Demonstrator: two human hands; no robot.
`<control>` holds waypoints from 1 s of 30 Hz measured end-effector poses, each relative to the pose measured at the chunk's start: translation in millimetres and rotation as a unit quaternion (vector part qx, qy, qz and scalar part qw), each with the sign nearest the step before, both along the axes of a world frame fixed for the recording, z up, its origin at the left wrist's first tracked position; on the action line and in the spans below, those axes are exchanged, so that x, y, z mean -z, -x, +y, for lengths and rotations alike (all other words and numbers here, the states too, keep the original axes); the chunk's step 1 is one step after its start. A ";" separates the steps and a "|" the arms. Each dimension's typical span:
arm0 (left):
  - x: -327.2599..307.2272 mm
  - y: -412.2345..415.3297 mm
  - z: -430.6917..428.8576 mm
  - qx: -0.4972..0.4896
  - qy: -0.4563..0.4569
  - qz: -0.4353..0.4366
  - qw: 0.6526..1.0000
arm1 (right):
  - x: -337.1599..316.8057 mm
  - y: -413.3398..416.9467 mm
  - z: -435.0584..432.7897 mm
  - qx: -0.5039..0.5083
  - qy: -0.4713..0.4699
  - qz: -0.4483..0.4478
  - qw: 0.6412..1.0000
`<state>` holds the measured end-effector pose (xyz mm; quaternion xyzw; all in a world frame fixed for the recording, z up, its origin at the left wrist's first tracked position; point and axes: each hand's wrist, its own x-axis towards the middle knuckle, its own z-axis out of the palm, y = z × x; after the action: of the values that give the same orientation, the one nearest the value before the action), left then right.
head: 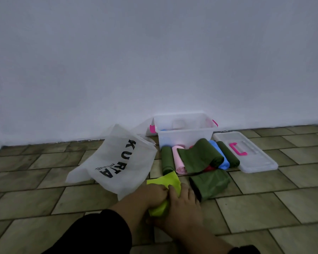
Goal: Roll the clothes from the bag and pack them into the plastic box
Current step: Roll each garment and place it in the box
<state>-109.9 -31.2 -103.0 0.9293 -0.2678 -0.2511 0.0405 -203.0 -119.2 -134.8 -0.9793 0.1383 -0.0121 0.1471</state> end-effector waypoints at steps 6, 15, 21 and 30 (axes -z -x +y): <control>-2.6 2.7 -3.2 0.023 -0.075 -0.003 0.997 | -3.7 14.1 -1.4 0.008 0.013 -0.080 0.997; 2.0 -0.2 -5.8 0.097 -0.132 -0.025 0.986 | -3.6 12.7 -6.5 -0.013 0.037 -0.025 0.999; 15.0 -0.3 -2.7 0.057 -0.069 -0.019 0.996 | -17.9 5.5 -42.3 -0.083 -0.040 0.086 0.992; 27.9 31.5 17.0 0.049 0.199 -0.191 0.960 | -24.1 0.1 -55.9 -0.097 -0.082 0.079 0.989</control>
<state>-141.4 -14.3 -130.9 0.9190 -0.3601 -0.0126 0.1602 -203.2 -175.1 -110.7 -0.9706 0.0545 0.0911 0.2159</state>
